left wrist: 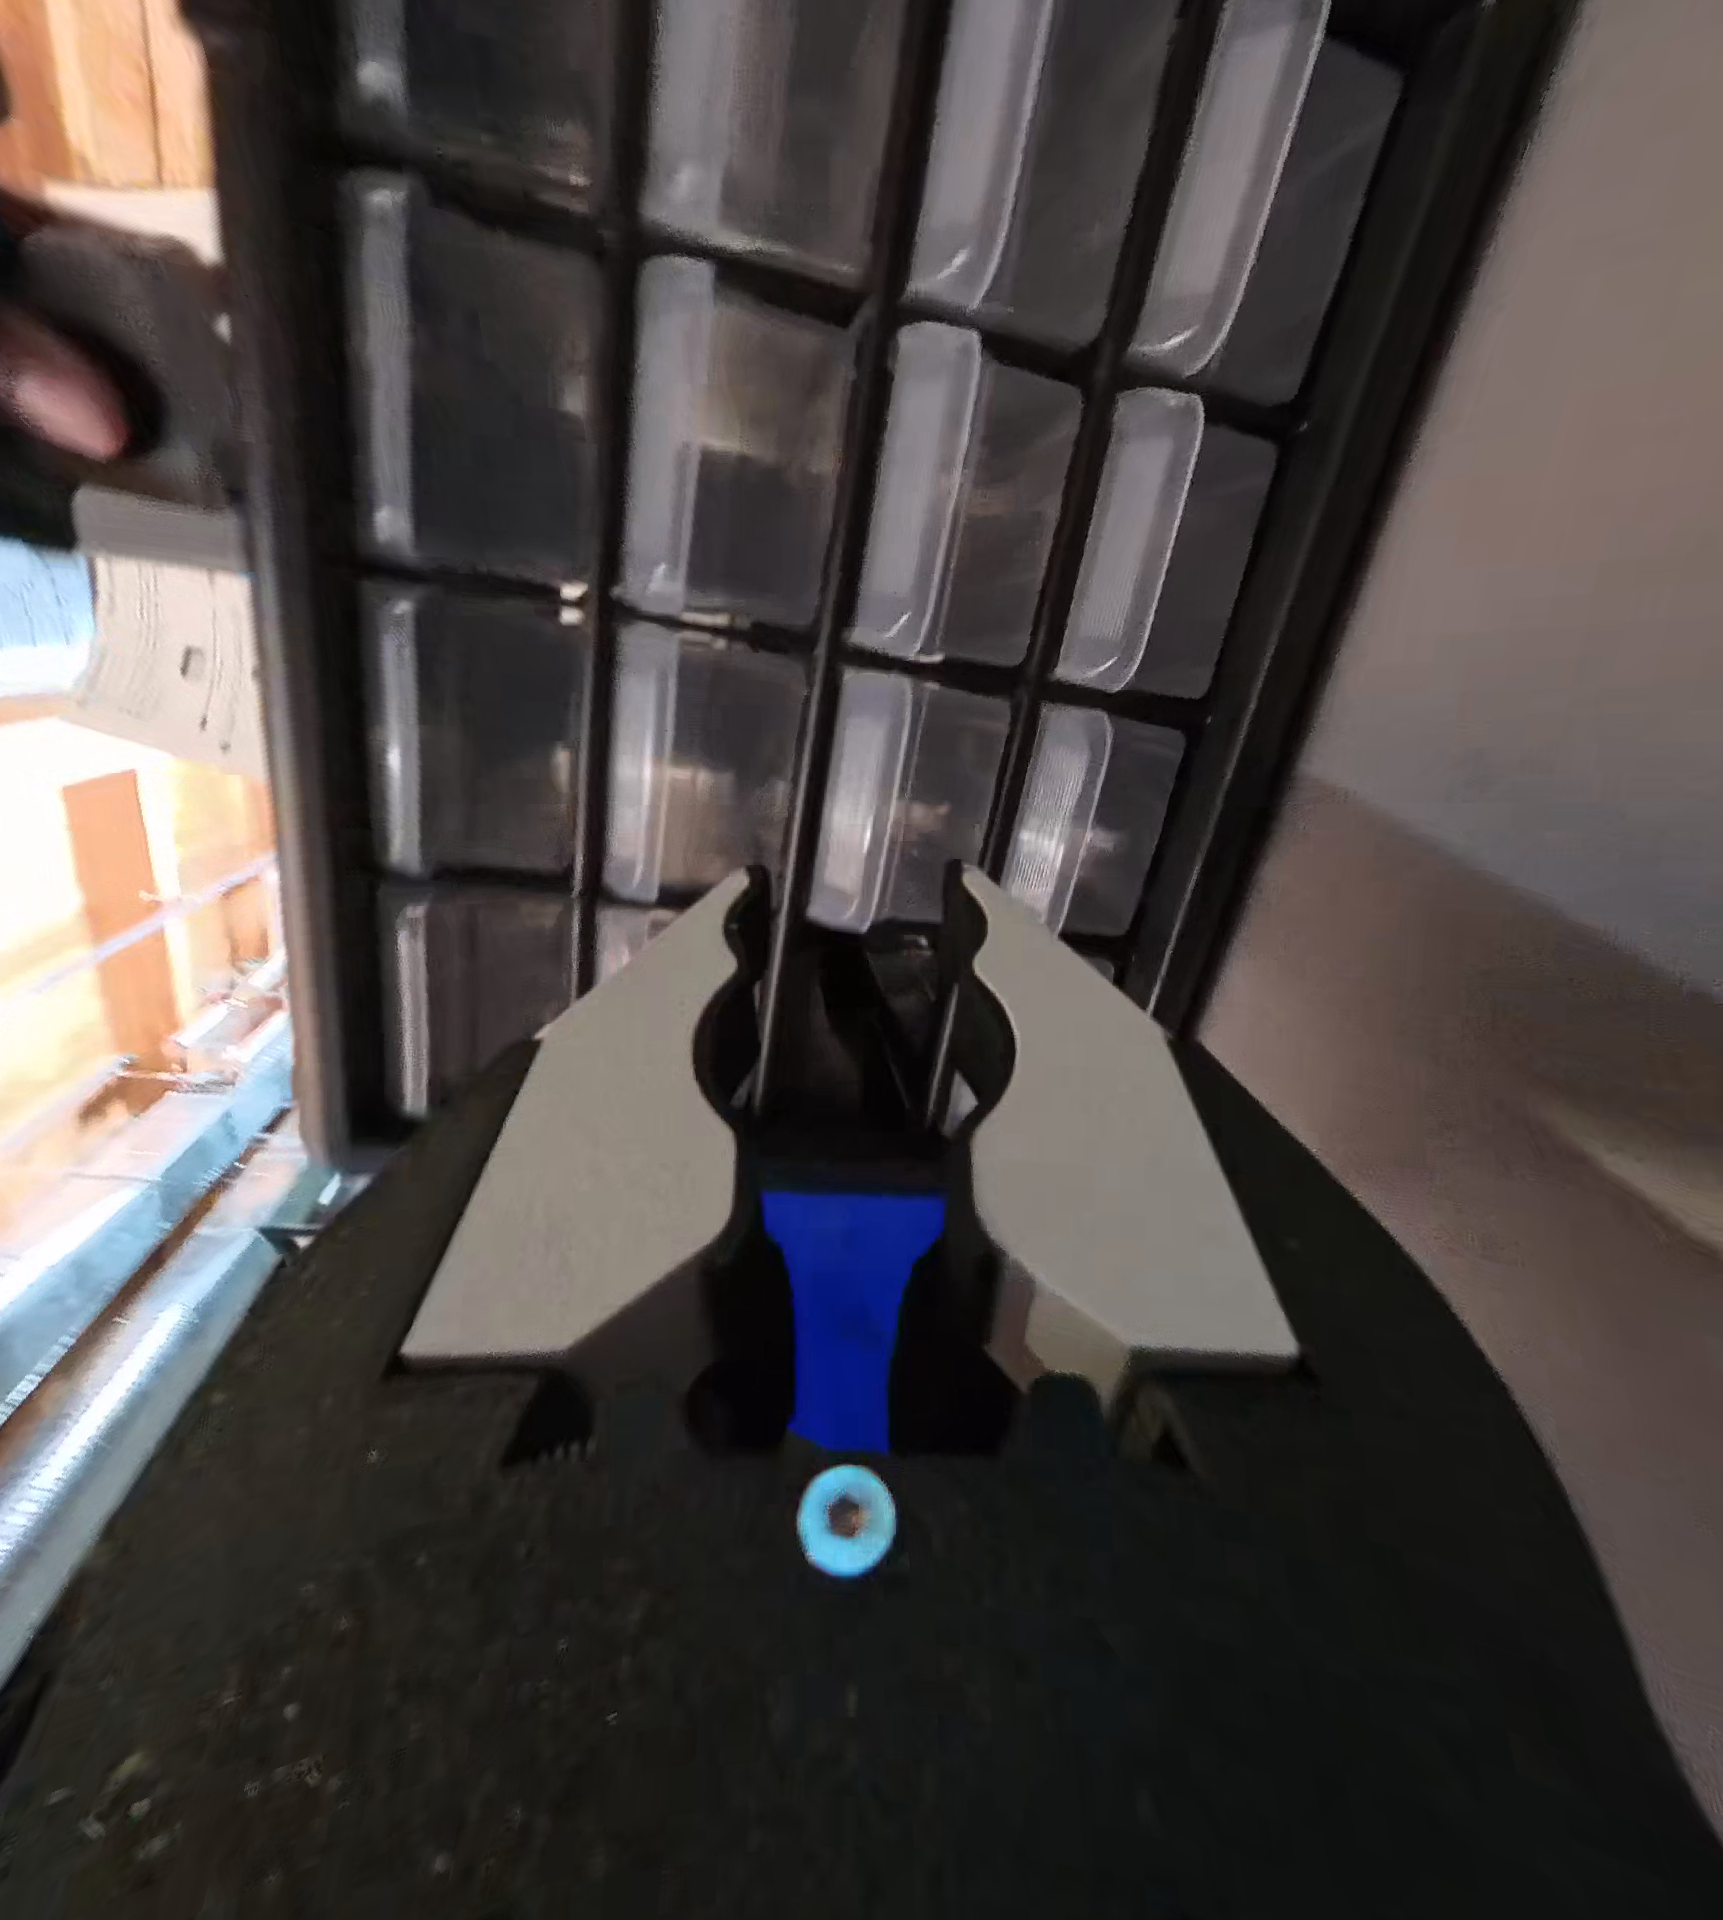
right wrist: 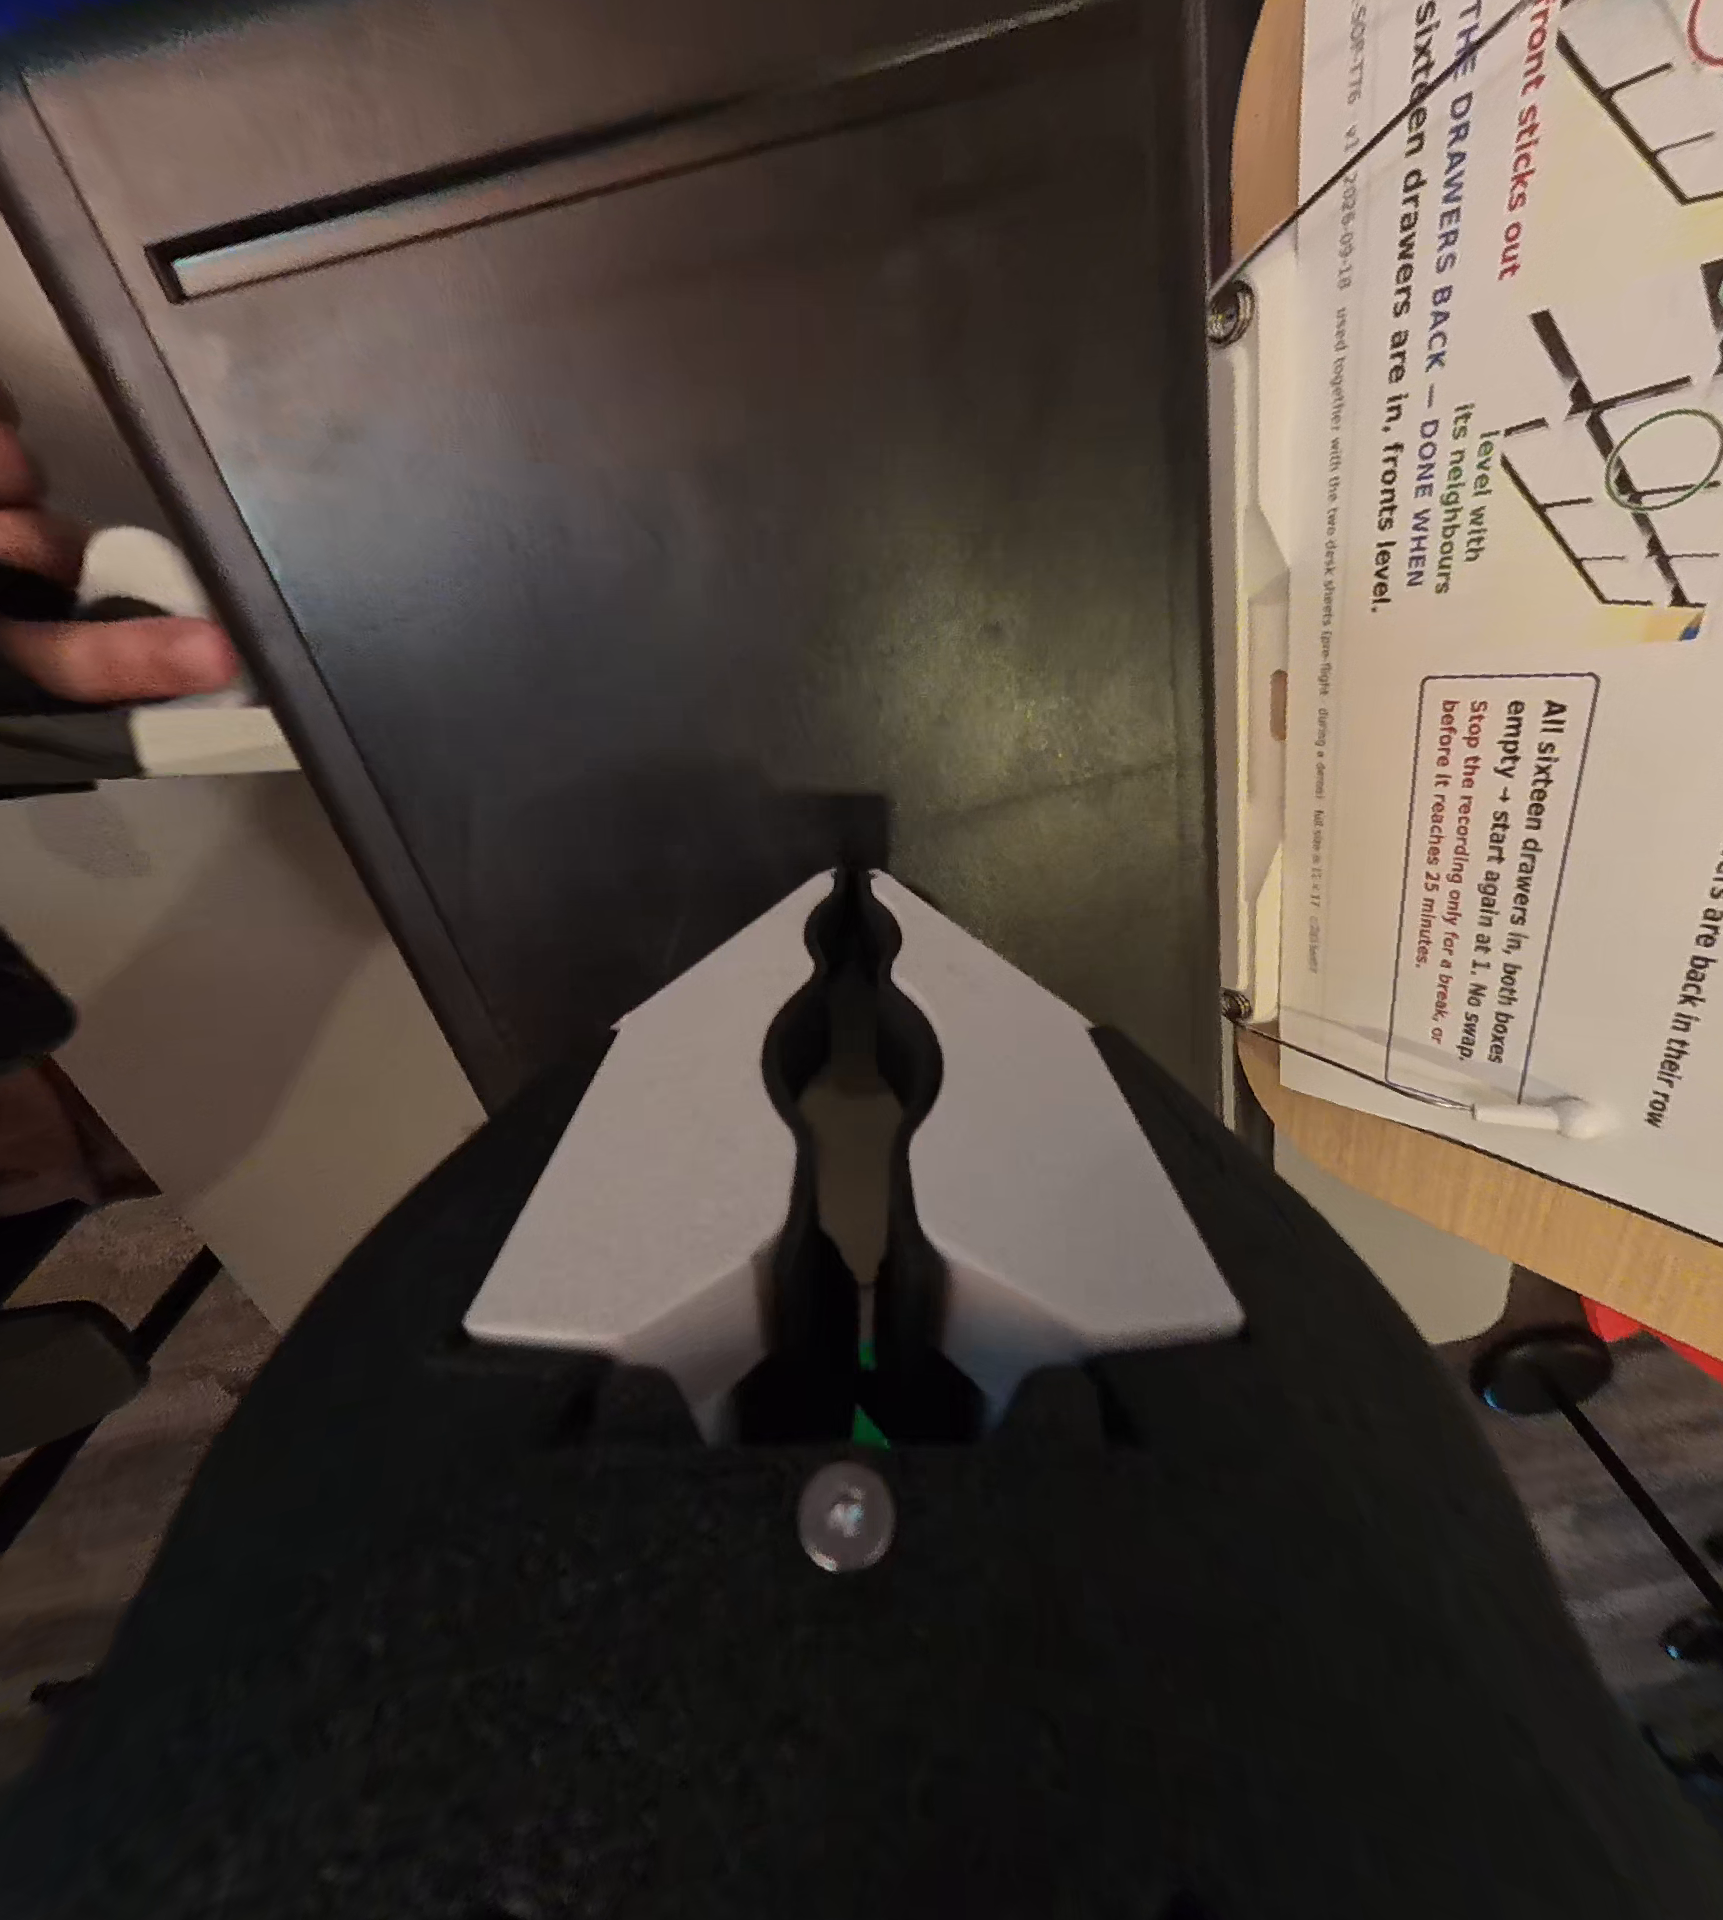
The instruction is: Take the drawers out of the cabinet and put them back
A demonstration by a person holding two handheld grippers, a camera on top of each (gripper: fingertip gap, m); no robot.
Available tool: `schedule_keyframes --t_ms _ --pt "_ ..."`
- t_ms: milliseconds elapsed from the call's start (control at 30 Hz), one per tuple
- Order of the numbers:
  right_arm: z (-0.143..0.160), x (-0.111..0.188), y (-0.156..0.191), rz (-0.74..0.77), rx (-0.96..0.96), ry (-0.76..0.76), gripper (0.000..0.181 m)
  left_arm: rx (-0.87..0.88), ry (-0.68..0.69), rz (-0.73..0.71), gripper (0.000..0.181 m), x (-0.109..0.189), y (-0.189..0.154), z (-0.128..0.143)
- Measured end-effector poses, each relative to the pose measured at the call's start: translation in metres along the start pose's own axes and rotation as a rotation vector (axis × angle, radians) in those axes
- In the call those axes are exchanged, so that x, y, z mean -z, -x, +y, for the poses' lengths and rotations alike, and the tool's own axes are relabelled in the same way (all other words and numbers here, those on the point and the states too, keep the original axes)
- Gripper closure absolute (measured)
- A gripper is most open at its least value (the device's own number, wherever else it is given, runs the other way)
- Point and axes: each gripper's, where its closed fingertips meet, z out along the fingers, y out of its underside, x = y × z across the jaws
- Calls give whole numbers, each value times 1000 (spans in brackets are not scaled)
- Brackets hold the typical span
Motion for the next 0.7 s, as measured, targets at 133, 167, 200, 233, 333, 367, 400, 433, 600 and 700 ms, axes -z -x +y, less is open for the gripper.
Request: schedule_keyframes --t_ms 133,167,200,233,333,367,400,433,600,700 --pt "0 0 0 30 12 41 181 -78 18 -21 148 -22 -10 -1" --pt "0 0 0 35 16 50 181 -80 23 -36 149 -26 -9 0" --pt "0 0 0 39 19 58 181 -86 28 -49 149 -28 -8 1" --pt "0 0 0 41 22 64 181 -96 32 -66 149 -31 -6 2" --pt "0 0 0 39 22 73 181 -140 19 -107 156 -33 -3 0" --pt "0 0 0 37 21 74 181 -144 22 -119 157 -33 -3 0" --pt "0 0 0 36 20 73 181 -143 22 -139 163 -33 -1 0" --pt "0 0 0 36 19 71 181 -142 21 -147 164 -33 0 0" --pt "0 0 0 30 10 54 181 -156 21 -164 171 -28 2 -2" --pt "0 0 0 25 4 46 181 -187 9 -173 172 -20 1 -4"
